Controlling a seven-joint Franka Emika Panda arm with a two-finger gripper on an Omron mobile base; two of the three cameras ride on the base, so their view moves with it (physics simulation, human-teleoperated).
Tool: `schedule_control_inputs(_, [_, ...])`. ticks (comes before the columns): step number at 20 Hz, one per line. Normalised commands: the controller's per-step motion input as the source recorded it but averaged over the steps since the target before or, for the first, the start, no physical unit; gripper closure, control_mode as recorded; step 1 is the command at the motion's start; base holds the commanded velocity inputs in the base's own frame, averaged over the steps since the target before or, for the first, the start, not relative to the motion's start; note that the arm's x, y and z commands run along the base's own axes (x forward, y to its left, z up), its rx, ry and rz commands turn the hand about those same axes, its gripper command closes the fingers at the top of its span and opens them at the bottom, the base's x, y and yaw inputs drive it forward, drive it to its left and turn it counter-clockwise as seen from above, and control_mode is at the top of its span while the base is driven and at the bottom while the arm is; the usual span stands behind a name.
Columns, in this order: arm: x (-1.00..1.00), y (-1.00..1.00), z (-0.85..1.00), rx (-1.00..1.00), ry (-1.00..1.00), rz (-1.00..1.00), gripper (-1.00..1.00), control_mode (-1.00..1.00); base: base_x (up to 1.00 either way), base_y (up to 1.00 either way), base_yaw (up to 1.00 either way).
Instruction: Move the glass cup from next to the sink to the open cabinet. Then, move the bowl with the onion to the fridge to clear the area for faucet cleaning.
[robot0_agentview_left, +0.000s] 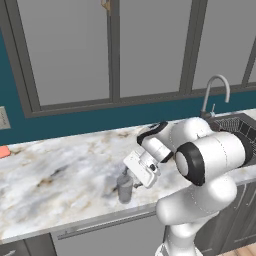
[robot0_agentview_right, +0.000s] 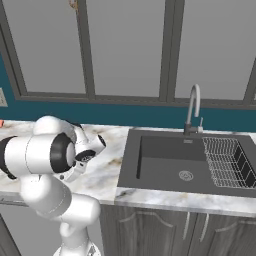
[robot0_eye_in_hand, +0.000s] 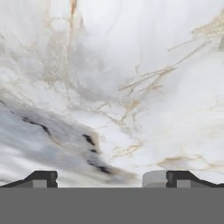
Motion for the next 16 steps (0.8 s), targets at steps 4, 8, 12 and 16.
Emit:
schedule_control_inputs(4, [-0.03, -0.03, 0.31, 0.0, -0.15, 0.0, -1.0, -1.0, 0.0, 0.0, 0.0])
schedule_control_inputs(8, [-0.29, 0.0, -0.04, 0.0, 0.05, 0.01, -1.0, -1.0, 0.0, 0.0, 0.0])
schedule_control_inputs(12, [-0.1, 0.0, -0.08, 0.0, 0.15, 0.0, -1.0, -1.0, 0.0, 0.0, 0.0])
schedule_control_inputs(16, [0.01, 0.0, 0.0, 0.0, 0.09, 0.0, -1.0, -1.0, 0.0, 0.0, 0.0])
